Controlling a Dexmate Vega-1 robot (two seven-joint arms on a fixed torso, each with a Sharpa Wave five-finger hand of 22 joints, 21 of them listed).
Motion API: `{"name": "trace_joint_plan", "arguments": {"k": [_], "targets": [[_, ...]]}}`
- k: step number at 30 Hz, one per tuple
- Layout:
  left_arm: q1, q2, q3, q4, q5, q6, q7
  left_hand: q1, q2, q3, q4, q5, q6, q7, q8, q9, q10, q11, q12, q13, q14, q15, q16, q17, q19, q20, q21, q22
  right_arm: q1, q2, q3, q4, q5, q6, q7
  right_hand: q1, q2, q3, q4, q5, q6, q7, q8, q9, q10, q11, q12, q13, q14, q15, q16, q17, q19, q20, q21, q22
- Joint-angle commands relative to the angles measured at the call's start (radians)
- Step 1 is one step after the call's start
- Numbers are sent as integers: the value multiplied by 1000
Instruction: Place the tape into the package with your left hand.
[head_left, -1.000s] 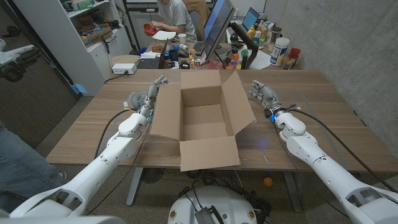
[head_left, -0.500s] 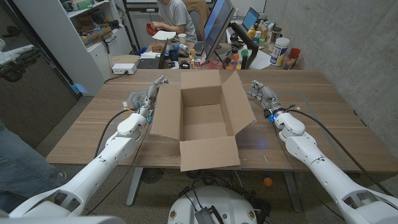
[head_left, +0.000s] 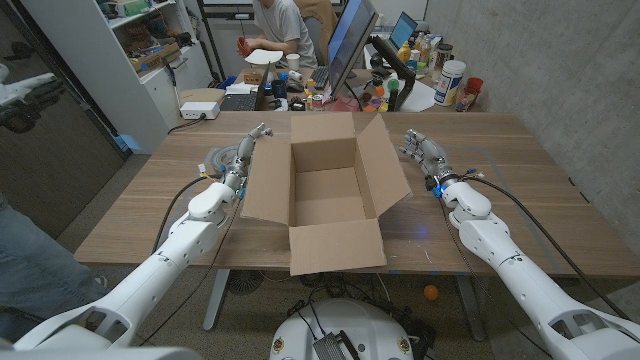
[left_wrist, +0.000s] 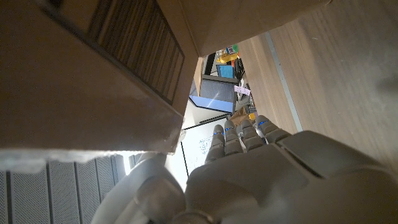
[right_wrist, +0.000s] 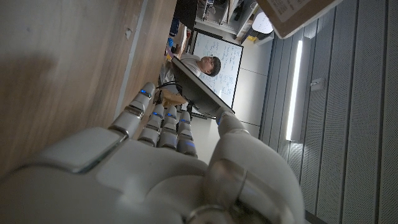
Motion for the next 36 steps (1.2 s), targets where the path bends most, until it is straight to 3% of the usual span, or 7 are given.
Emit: {"name": "trace_joint_plan", "arguments": {"k": [1, 17, 36], "targets": [[40, 28, -20, -43, 7, -4, 26, 7, 5, 5, -8, 4, 6, 2, 4, 6, 2, 1, 5, 4, 5, 7, 5, 4, -4, 8, -4, 2, -10, 6, 9, -12, -16, -14, 0, 7, 3, 0, -2, 7, 8, -6, 4, -2, 10, 3, 2, -1, 10, 4, 7, 1, 5, 1, 2, 3], [123, 83, -72, -120, 1, -9, 85, 11, 6, 4, -14, 4, 13, 1, 6, 6, 3, -1, 6, 3, 8, 6, 6, 4, -5, 16, -4, 2, -28, -6, 3, -50, -33, -40, -16, 6, 5, -3, -2, 7, 9, -8, 3, -5, 11, 2, 1, -2, 10, 5, 7, -2, 4, 2, 0, 3], [169, 227, -105, -225, 68, 46, 109, 35, 22, 15, -31, 4, 21, 0, 9, 7, 11, -4, 9, 3, 18, 5, 8, 3, -4, 35, -4, 2, -62, 2, 3, -82, -34, -26, -44, 5, 7, -6, -3, 7, 9, -12, 2, -9, 14, 2, 1, -4, 15, 4, 9, -6, 8, 4, 1, 3]]}}
